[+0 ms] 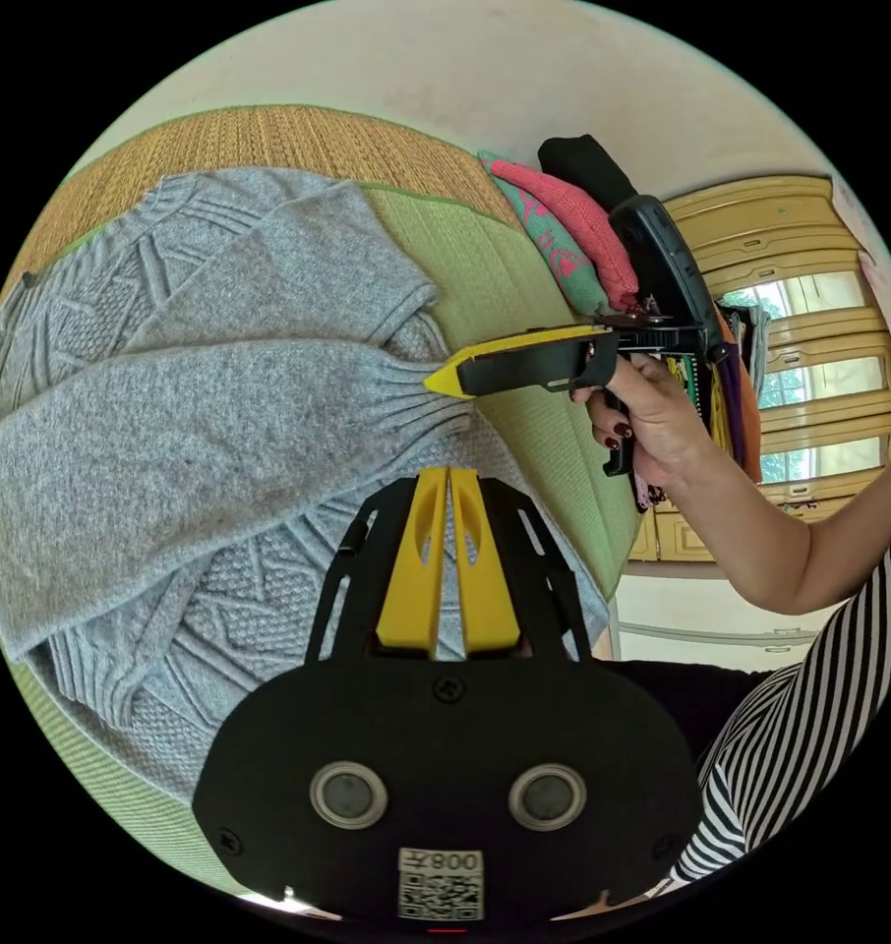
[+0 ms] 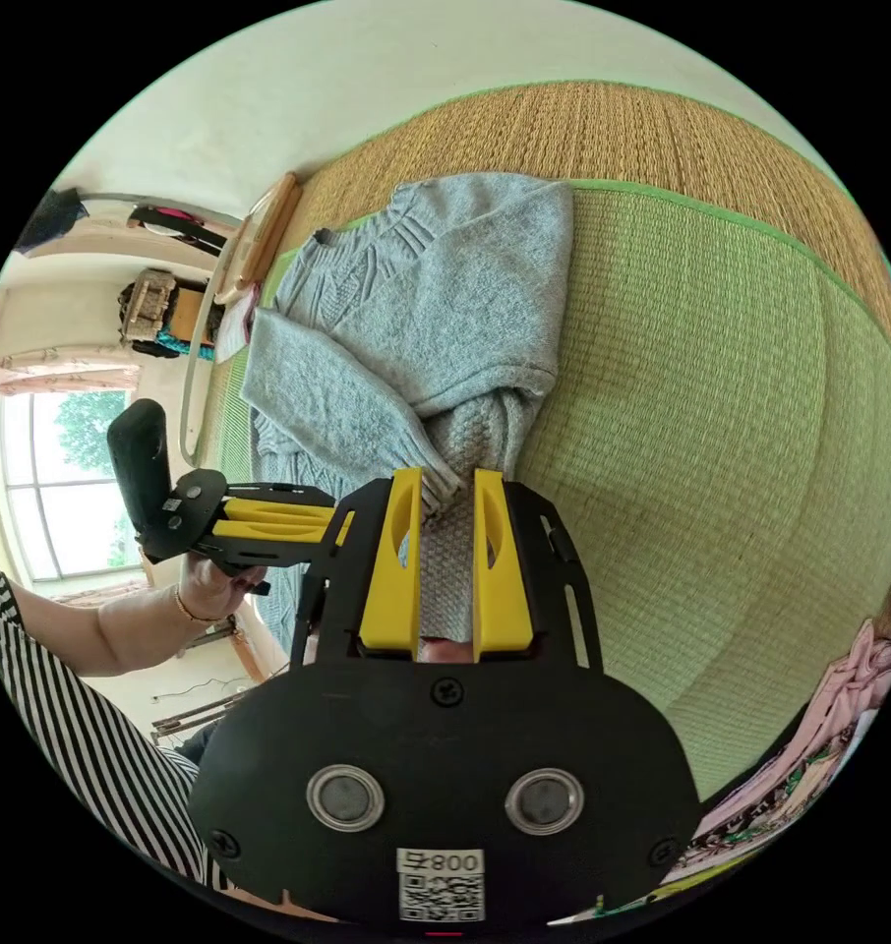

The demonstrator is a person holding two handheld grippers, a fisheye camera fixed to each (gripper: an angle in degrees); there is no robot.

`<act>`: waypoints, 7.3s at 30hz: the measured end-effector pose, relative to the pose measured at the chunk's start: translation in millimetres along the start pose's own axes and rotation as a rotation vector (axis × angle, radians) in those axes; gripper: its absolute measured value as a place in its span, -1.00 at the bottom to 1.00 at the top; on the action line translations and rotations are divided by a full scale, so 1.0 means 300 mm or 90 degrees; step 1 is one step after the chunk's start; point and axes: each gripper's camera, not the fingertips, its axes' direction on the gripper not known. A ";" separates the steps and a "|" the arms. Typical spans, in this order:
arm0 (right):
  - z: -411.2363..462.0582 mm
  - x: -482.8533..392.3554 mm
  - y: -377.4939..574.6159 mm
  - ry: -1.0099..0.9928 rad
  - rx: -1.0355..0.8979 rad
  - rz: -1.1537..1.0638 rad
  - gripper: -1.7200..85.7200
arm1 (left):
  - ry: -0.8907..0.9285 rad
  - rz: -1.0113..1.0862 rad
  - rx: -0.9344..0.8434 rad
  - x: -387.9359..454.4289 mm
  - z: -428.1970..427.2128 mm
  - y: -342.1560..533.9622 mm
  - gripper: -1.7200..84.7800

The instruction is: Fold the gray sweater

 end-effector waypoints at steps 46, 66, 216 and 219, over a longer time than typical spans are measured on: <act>-0.001 -1.479 -1.303 -0.054 -0.104 -0.378 -0.74 | -0.186 -0.357 0.212 -0.874 -0.414 0.755 -0.92; -0.094 -1.771 -1.662 -0.235 -0.136 -0.378 -0.94 | -0.129 -0.381 0.350 -1.099 -0.415 0.963 -0.77; -0.074 0.500 -0.510 0.018 0.172 0.087 -0.93 | -0.135 -0.389 0.288 -1.094 -0.858 0.435 -0.86; -0.069 0.492 -0.447 0.024 0.190 0.079 -0.93 | -0.125 -0.382 0.329 -1.071 -0.827 0.471 -0.84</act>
